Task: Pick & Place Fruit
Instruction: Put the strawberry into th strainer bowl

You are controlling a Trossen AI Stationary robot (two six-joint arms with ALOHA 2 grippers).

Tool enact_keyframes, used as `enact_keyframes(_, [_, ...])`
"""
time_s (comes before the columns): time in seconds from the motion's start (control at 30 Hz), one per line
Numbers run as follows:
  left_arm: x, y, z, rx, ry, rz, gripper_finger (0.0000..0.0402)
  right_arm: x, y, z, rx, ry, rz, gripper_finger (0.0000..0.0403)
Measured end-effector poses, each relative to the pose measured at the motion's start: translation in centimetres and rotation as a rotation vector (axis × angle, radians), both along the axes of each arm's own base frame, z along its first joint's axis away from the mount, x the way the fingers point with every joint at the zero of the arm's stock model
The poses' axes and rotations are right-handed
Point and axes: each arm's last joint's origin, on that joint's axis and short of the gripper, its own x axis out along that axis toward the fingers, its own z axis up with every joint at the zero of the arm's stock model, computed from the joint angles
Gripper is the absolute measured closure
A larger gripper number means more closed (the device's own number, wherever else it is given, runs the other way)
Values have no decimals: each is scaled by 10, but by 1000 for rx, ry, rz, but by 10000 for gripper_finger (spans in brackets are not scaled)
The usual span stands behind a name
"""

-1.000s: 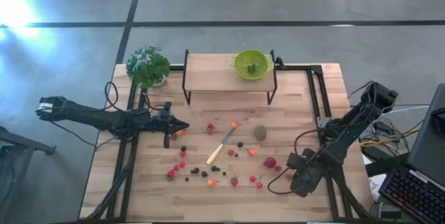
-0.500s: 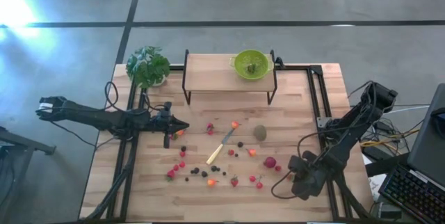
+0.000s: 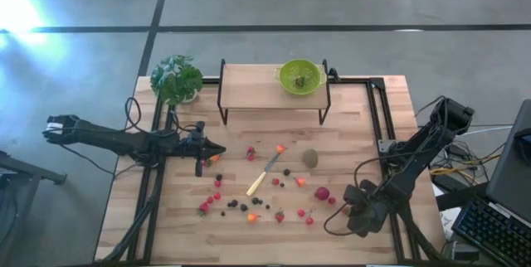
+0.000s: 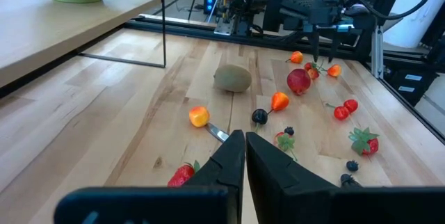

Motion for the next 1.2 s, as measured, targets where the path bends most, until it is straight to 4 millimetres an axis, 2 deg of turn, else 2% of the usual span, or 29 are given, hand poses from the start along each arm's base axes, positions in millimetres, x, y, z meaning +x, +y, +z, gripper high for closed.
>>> enact_keyframes(0.8, [0,0,0,0,0,0,381,-2,1,-2,-3,-2,20,391])
enact_keyframes(1.1, [0,0,0,0,-1,-1,381,-1,-1,-1,-6,12,62,394])
enact_keyframes(1.2, [0,0,0,0,0,0,381,1,-3,9,-23,14,86,394])
